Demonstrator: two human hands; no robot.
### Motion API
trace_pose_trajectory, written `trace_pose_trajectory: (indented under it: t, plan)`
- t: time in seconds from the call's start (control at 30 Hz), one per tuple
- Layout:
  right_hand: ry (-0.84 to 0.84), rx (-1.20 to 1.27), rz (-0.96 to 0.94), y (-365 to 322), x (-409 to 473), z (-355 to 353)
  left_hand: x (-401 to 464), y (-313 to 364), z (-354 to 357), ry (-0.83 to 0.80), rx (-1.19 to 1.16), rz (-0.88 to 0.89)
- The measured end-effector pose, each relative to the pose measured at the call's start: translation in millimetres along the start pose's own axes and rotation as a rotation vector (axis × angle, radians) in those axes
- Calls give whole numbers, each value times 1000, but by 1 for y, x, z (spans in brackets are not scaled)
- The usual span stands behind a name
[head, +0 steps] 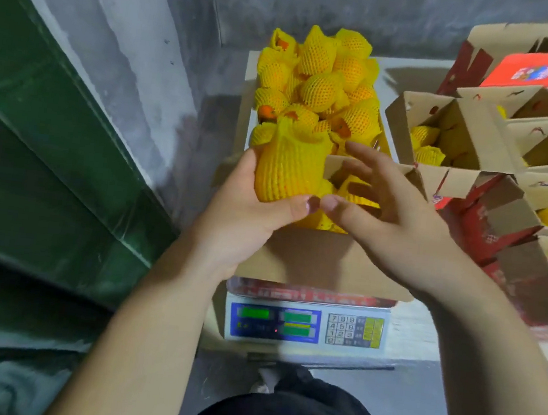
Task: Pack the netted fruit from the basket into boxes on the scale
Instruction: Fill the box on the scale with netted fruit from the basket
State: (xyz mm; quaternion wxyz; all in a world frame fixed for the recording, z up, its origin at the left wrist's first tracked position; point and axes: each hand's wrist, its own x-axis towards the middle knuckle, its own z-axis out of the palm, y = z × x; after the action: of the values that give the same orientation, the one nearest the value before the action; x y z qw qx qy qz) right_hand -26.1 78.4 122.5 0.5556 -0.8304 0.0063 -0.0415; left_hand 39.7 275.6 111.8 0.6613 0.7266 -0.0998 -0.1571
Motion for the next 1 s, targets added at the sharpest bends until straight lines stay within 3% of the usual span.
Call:
trace_pose_trajectory:
  t: [0.1,0.4,0.57,0.77,0.87,1.0]
  plan:
    - [-124,119,-79,-9,-8,32,-15,-3,-4,-35,81,35]
    - [10,265,44,-25,-24,67,-36,-11,-31,-105,139,69]
    - [-4,254,107,-28,-28,75,-42,-9,-45,-109,350,158]
    - [13,483,126,-25,-27,92,-46,-10,-56,-76,411,206]
    - [118,530,56,-21,-22,91,-49,-8,-56,-93,300,249]
    - [507,152,-50,-8,-9,51,-47,-8,-69,0,274,252]
